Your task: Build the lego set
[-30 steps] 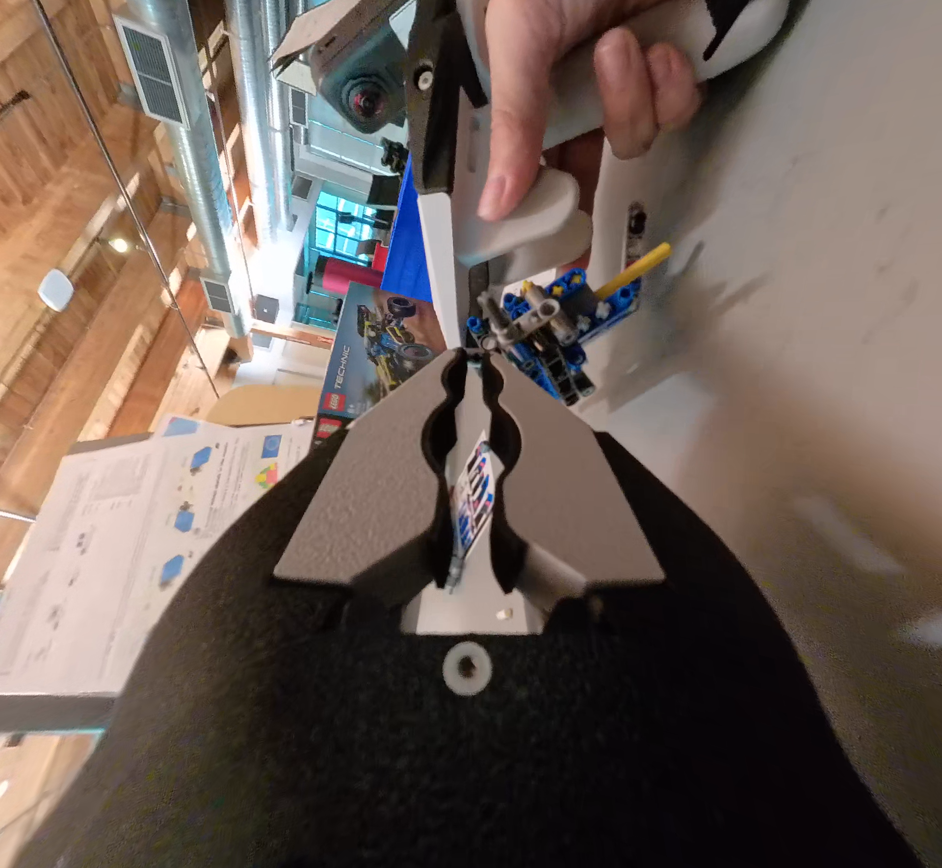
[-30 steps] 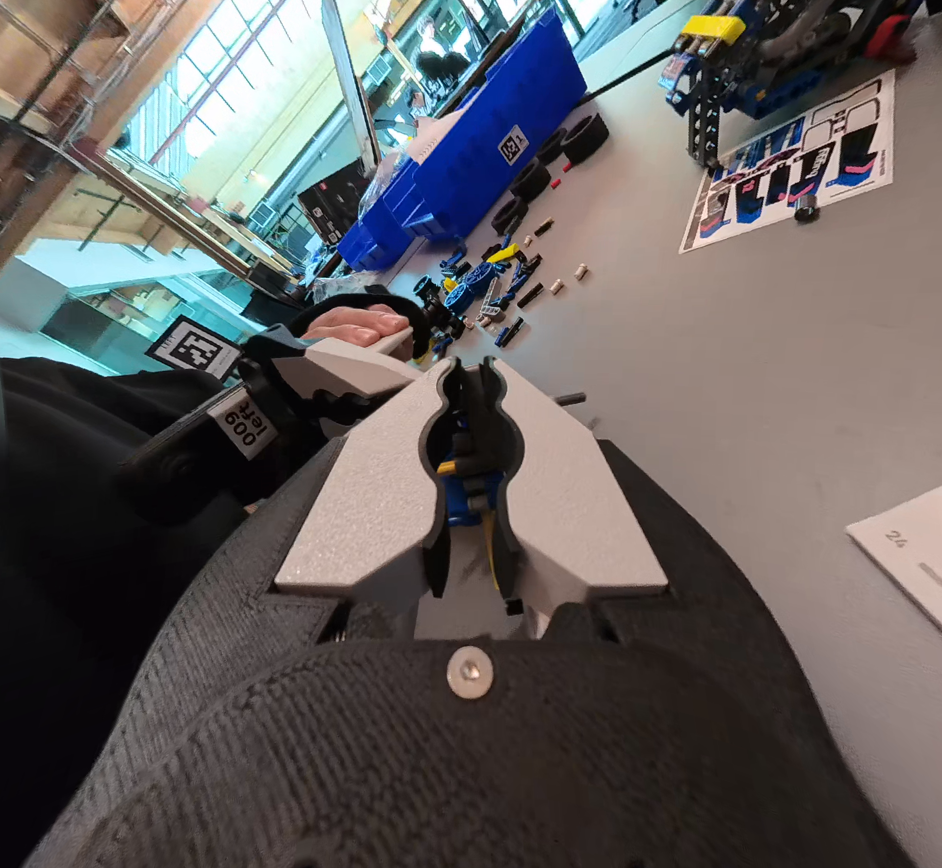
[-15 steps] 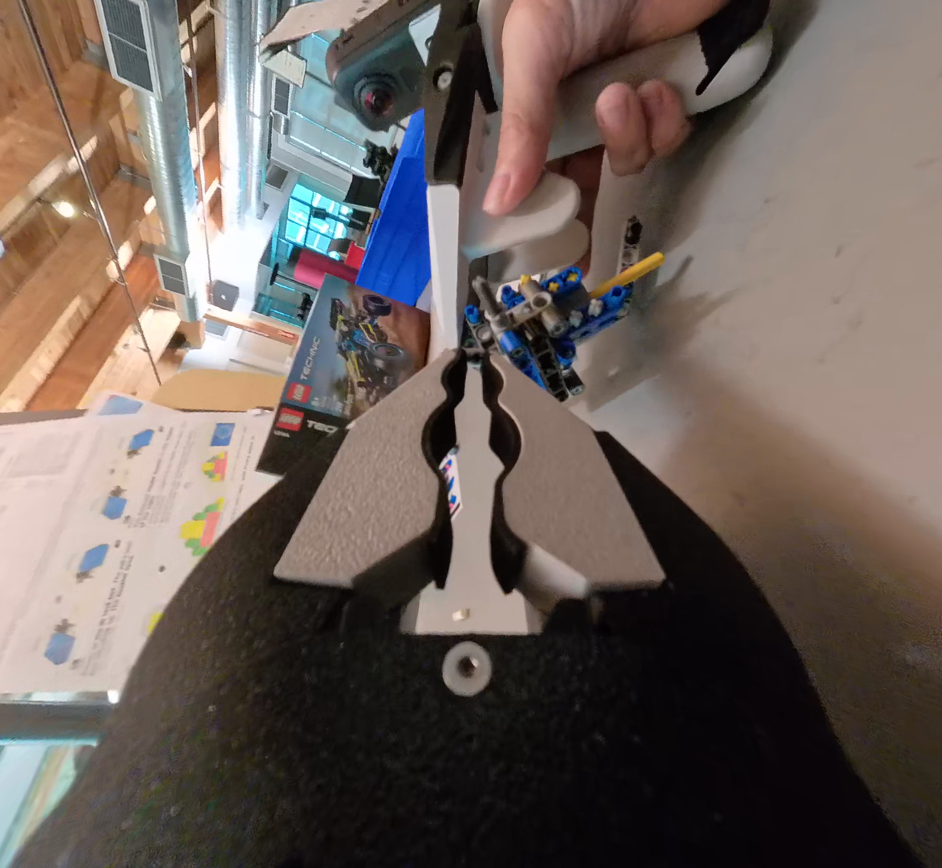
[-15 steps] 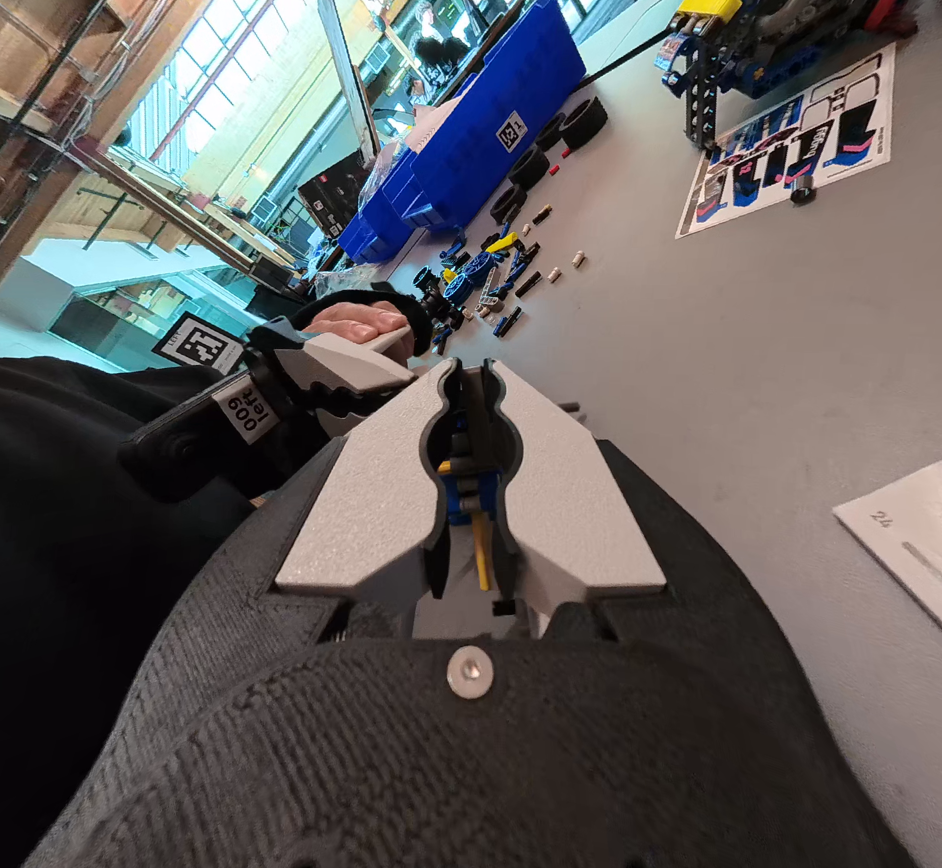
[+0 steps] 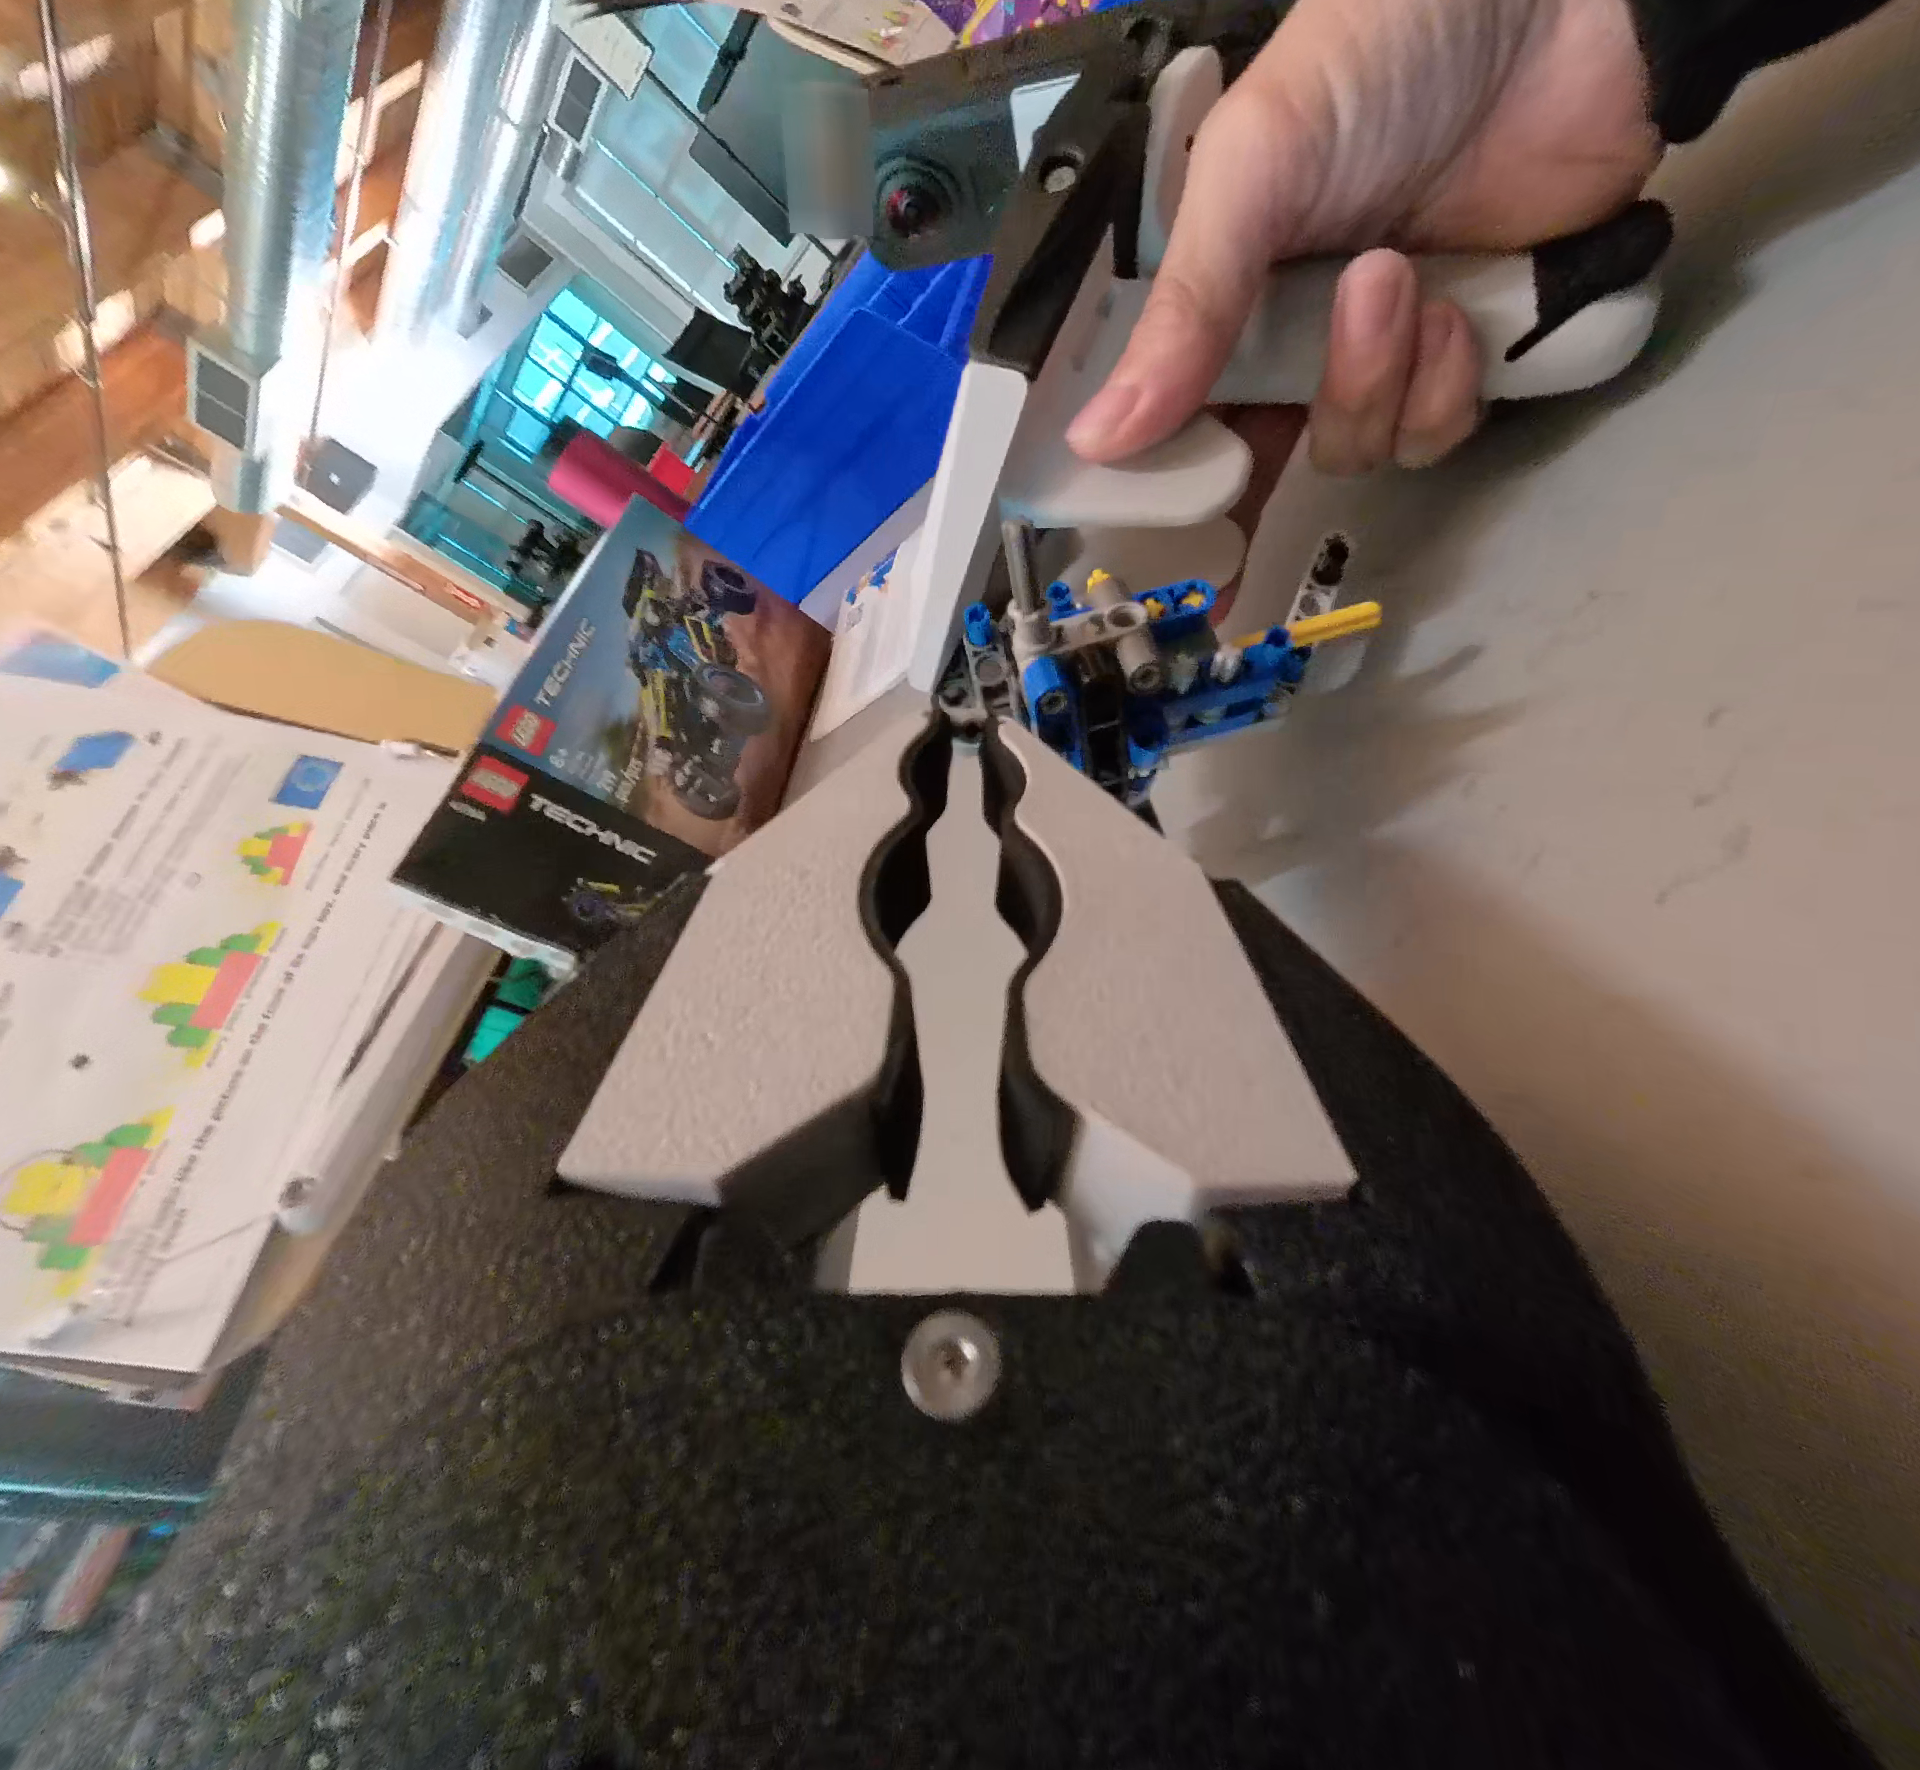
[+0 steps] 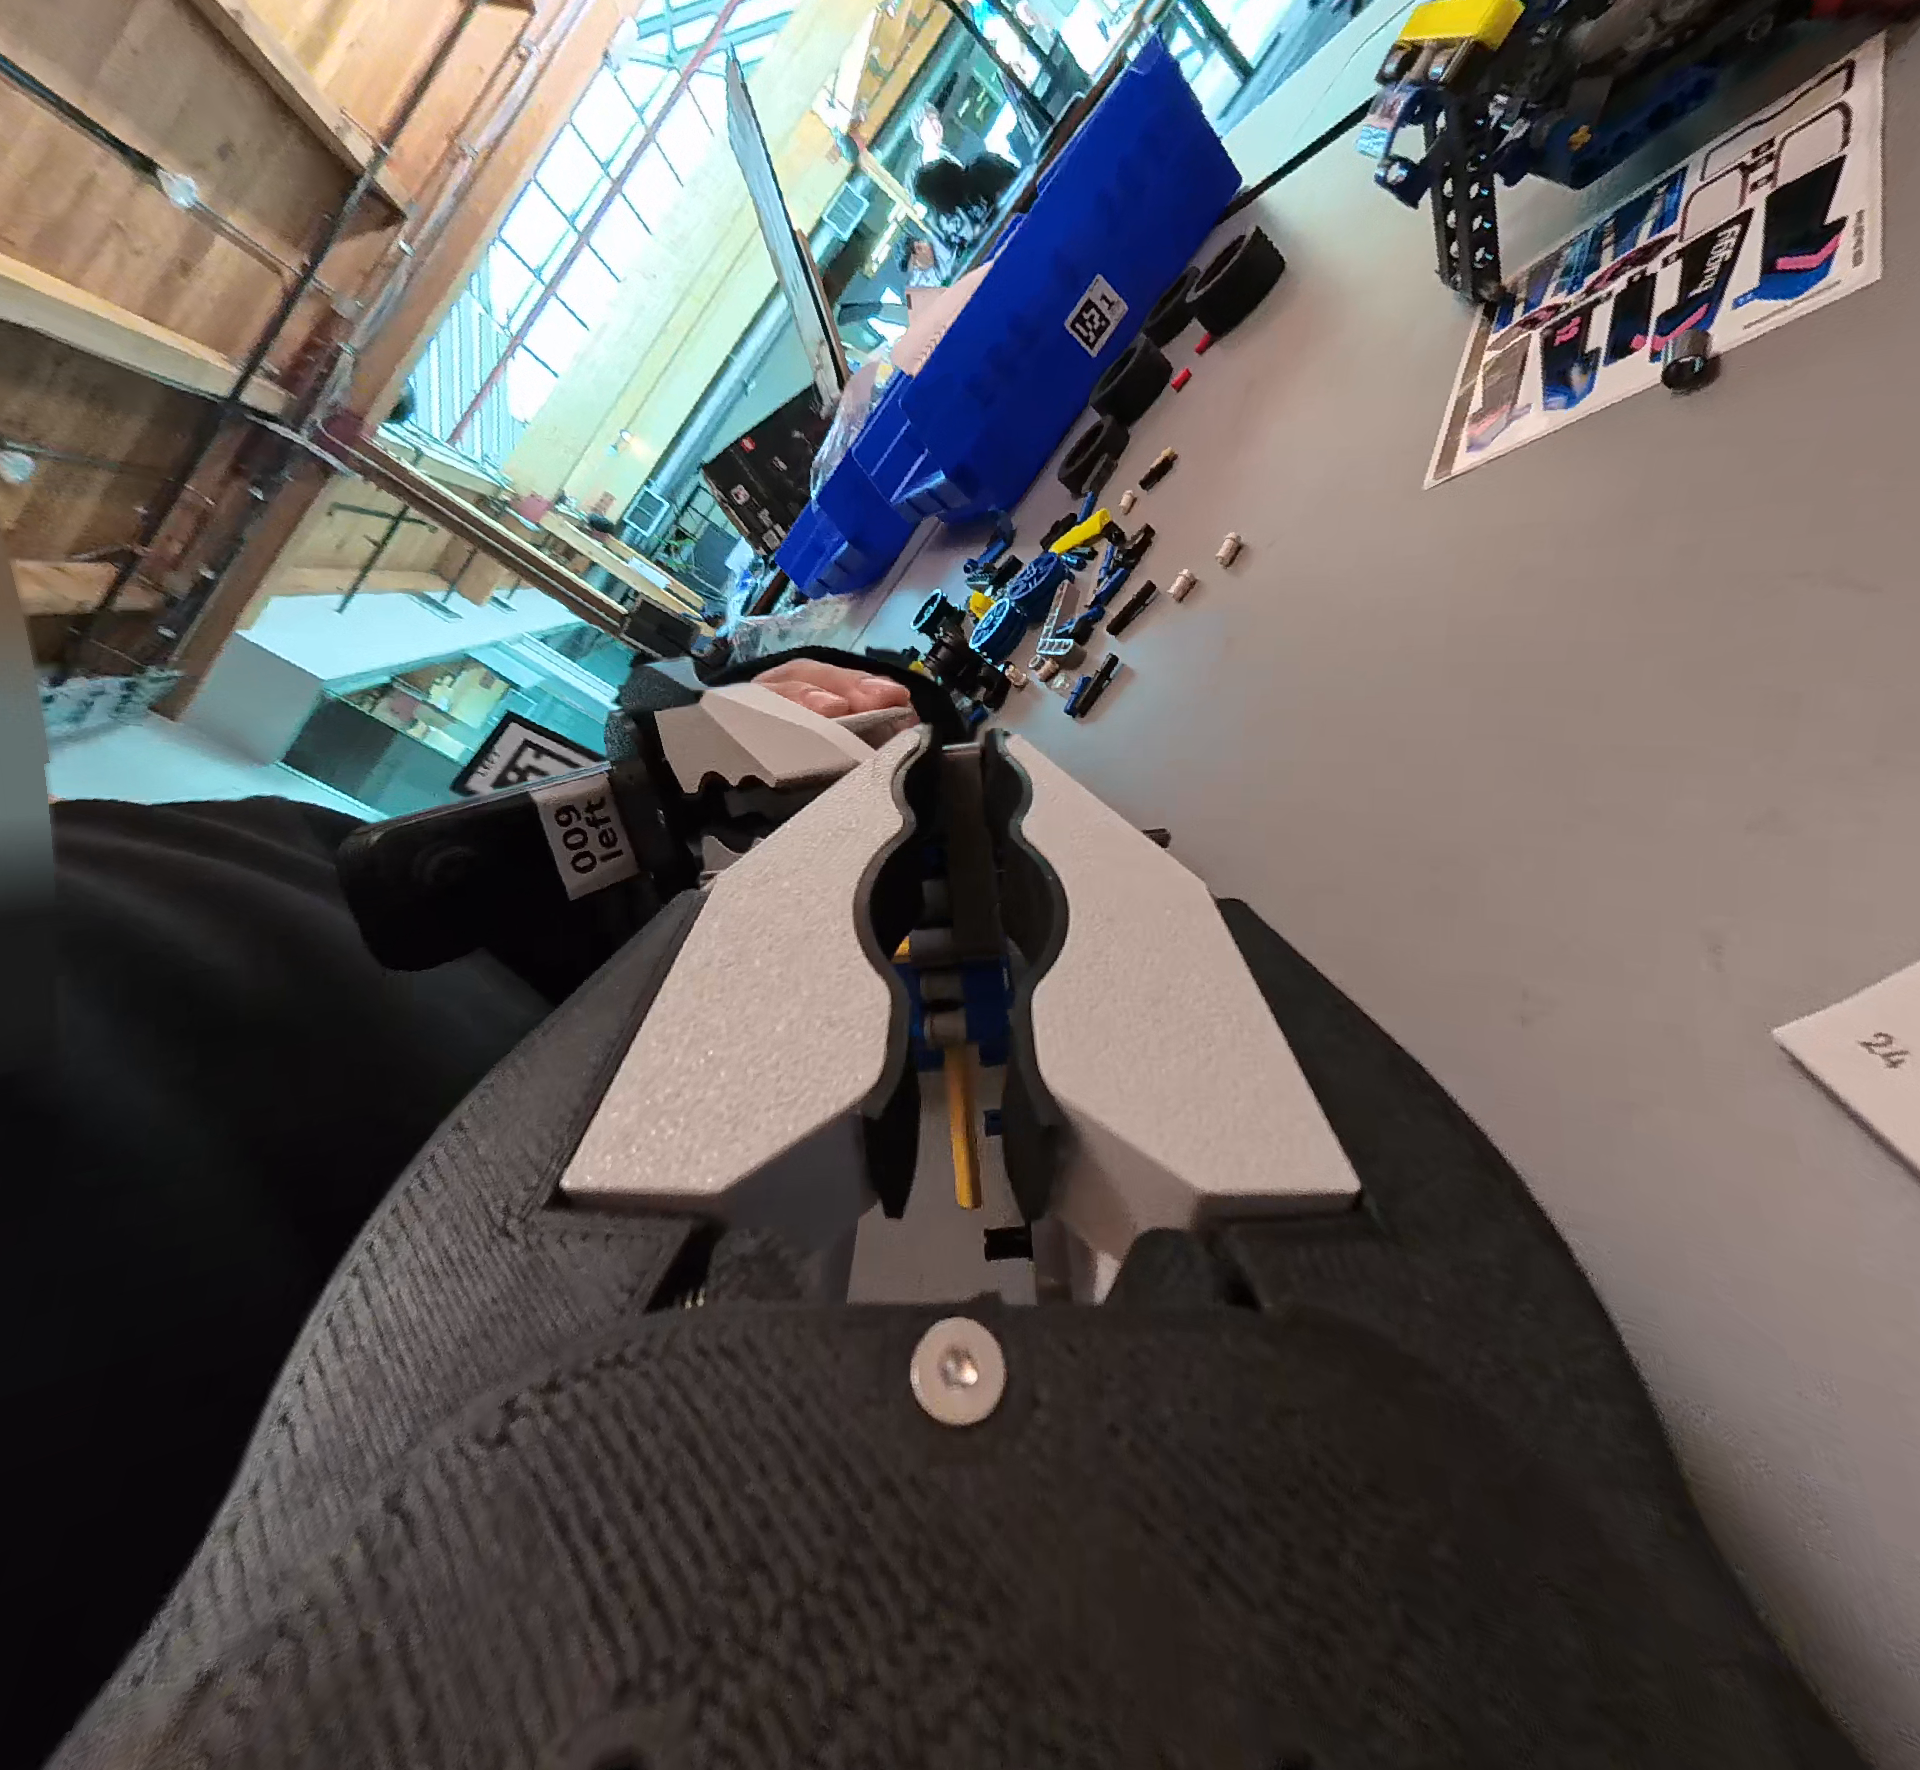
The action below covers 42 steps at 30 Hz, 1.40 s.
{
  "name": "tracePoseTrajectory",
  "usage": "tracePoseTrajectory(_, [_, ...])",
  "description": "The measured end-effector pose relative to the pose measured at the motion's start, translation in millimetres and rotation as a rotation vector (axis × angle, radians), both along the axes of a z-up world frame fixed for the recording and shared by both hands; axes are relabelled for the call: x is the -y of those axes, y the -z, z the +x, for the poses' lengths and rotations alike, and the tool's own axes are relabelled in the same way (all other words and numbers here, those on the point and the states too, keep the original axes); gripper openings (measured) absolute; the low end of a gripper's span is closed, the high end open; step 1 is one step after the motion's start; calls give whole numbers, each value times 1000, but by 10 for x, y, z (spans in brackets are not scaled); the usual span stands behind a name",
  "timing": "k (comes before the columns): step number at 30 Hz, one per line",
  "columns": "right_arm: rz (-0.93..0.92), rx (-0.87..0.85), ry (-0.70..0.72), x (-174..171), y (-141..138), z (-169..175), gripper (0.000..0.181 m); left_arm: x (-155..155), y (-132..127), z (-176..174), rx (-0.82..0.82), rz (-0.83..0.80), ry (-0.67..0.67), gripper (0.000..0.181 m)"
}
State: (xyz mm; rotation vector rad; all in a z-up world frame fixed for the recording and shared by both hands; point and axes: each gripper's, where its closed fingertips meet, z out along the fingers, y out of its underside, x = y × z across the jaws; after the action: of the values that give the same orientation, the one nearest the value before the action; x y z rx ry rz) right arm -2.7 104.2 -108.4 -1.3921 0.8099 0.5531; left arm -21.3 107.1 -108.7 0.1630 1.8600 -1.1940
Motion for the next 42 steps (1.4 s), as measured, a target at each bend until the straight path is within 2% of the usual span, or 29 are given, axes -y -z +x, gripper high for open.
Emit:
tracePoseTrajectory(9, [-29, 63, 52, -7, -2, 30, 8, -14, 30, 34, -105, -16, -60, 3])
tracePoseTrajectory(15, [-43, 64, 54, -17, 15, 30, 8, -12, 35, 47, -175, -68, -68, 3])
tracePoseTrajectory(20, [-2, 49, 42, -10, -32, 14, 8, -10, -16, 36, -269, -172, -46, 3])
tracePoseTrajectory(22, [16, 35, 45, -13, -47, 22, 8, -8, -2, 41, -233, -140, -62, 3])
tracePoseTrajectory(25, [4, 50, 37, -30, -42, -1, 8, 5, 36, 38, -53, 15, -112, 3])
tracePoseTrajectory(27, [-10, 62, 3, -79, -33, -59, 6, 27, 105, 60, -86, 25, -119, 3])
tracePoseTrajectory(29, [81, 38, -92, -236, -143, -244, 0, -26, 112, 130, -58, 45, -136, 3])
tracePoseTrajectory(31, [88, 14, -41, -245, -127, -157, 0, -70, 81, 145, -7, 58, -141, 3])
tracePoseTrajectory(35, [-62, 95, 3, -1, 8, -48, 0, -61, 99, 91, 21, 91, -114, 3])
tracePoseTrajectory(38, [-128, 198, 1, 144, -101, -51, 0, -36, 140, 107, 0, 101, -108, 3])
tracePoseTrajectory(40, [-308, 330, 92, 273, -98, 143, 6, -33, 159, 130, -27, 91, -108, 3])
tracePoseTrajectory(42, [-496, 455, 228, 400, -135, 445, 23, -47, 185, 164, -37, 96, -115, 3])
